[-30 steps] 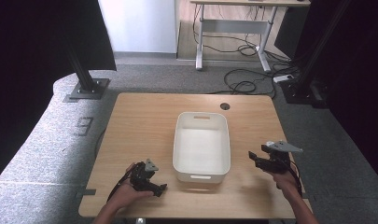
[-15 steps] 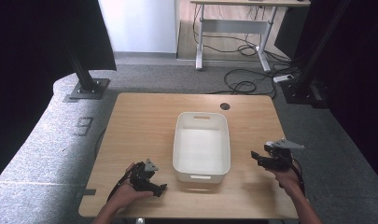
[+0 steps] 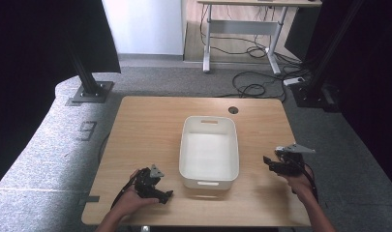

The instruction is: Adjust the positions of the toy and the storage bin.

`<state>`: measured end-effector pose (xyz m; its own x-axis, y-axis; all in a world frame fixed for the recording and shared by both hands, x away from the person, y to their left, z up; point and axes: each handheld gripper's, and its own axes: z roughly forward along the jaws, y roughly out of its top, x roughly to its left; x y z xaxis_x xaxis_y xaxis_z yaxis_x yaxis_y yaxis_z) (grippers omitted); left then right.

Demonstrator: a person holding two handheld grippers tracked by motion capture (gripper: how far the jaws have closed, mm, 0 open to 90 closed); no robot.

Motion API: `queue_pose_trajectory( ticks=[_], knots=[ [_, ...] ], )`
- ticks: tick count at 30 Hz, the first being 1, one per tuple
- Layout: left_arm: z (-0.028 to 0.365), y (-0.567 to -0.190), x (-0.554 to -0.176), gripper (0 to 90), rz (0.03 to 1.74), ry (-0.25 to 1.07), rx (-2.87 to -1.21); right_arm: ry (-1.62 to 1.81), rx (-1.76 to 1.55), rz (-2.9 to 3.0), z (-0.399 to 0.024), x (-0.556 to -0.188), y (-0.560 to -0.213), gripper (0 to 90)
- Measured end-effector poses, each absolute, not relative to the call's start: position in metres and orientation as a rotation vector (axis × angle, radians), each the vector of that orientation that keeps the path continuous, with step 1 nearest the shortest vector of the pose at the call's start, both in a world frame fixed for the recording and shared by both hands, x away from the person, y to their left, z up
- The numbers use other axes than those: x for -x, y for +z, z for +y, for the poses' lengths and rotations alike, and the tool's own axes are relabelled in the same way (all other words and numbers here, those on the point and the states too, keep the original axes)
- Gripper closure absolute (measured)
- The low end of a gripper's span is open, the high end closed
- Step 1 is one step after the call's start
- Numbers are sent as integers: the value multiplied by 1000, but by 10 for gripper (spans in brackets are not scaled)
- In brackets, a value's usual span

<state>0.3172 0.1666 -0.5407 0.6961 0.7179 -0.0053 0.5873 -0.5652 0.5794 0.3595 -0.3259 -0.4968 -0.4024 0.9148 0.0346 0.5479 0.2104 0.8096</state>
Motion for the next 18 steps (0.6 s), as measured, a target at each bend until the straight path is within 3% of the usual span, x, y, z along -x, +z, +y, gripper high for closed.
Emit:
queue_pose_trajectory(
  ticks=[18],
  knots=[
    [167,-541,-317,0,995,312,-2349,1045,-1397,1952,-343,-365,-499,330]
  ],
)
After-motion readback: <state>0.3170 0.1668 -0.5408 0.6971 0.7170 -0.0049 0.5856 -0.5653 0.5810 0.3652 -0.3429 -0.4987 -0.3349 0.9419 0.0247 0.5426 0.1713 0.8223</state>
